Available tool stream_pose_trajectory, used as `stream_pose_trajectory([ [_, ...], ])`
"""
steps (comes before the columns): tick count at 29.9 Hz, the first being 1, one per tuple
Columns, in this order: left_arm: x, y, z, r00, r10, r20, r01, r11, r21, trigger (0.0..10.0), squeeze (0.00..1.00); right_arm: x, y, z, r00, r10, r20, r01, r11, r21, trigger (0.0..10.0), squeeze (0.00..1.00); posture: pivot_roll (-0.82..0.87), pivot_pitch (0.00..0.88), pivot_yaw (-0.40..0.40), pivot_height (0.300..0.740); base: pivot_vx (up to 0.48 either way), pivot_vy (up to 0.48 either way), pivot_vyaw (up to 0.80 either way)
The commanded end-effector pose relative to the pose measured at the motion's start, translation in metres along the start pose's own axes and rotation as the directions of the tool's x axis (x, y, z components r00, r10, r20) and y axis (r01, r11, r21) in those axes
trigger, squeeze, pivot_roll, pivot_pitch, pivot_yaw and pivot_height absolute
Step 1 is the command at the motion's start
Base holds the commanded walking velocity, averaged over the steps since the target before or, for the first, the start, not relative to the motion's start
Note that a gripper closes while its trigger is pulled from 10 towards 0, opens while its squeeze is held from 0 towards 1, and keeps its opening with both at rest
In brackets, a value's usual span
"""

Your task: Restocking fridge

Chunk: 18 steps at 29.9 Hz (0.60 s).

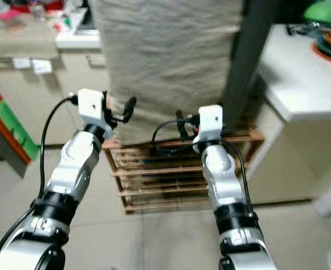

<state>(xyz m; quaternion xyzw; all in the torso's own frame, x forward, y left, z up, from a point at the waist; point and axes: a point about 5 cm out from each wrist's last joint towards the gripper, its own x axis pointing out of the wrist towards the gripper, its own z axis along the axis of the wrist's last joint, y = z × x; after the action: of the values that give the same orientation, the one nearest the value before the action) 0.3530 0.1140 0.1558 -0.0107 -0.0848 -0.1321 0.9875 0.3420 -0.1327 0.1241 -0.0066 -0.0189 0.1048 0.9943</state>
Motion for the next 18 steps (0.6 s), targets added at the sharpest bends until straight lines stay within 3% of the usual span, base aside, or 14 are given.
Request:
stream_pose_trajectory([
  [1,0.0006,0.0067,0.0073,0.999,0.015,0.033,-0.015,1.000,0.007,10.0,0.00,0.0031,0.0081,0.0072,0.999,0.028,0.034,-0.028,1.000,0.001,10.0,0.00,-0.07,0.000,0.041,0.740,0.000,0.000,0.00],
  [18,0.0011,0.0068,0.0093,0.999,0.021,0.041,-0.022,1.000,0.016,10.0,0.00,0.0072,0.0076,0.0129,0.998,0.019,0.060,-0.020,1.000,0.006,10.0,0.00,-0.07,0.000,0.042,0.740,0.000,0.000,0.00],
])
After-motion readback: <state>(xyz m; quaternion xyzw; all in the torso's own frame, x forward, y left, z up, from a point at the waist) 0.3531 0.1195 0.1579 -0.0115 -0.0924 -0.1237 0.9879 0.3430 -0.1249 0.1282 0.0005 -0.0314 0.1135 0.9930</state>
